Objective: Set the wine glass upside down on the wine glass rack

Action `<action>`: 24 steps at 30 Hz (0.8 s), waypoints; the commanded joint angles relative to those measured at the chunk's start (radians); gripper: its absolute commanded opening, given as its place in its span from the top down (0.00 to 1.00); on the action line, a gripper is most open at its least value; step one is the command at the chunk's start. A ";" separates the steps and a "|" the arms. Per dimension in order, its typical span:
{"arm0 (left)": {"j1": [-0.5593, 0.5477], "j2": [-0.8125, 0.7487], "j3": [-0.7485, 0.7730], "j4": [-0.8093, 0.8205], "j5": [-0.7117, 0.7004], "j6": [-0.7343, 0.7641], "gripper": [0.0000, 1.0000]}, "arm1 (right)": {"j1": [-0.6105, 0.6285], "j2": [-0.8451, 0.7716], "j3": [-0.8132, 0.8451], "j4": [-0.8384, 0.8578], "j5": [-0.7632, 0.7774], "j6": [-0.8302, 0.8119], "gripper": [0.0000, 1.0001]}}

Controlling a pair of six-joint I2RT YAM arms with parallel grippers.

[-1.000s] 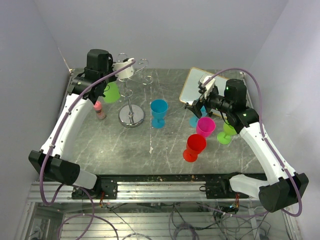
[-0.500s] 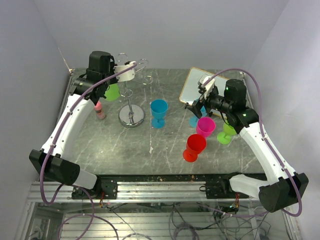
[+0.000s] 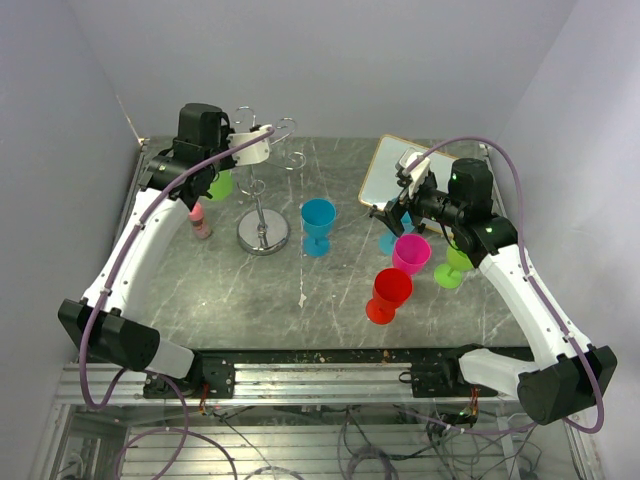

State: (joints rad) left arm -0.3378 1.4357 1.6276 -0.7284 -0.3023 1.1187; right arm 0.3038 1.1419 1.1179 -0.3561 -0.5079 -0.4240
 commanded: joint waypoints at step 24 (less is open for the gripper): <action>-0.015 -0.046 -0.008 -0.049 0.071 0.032 0.44 | -0.006 -0.008 -0.021 0.030 -0.003 -0.010 0.07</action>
State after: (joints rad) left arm -0.3386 1.3930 1.6115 -0.7071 -0.2779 1.1557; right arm 0.3031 1.1419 1.1088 -0.3550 -0.5056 -0.4271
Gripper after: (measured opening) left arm 0.556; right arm 0.932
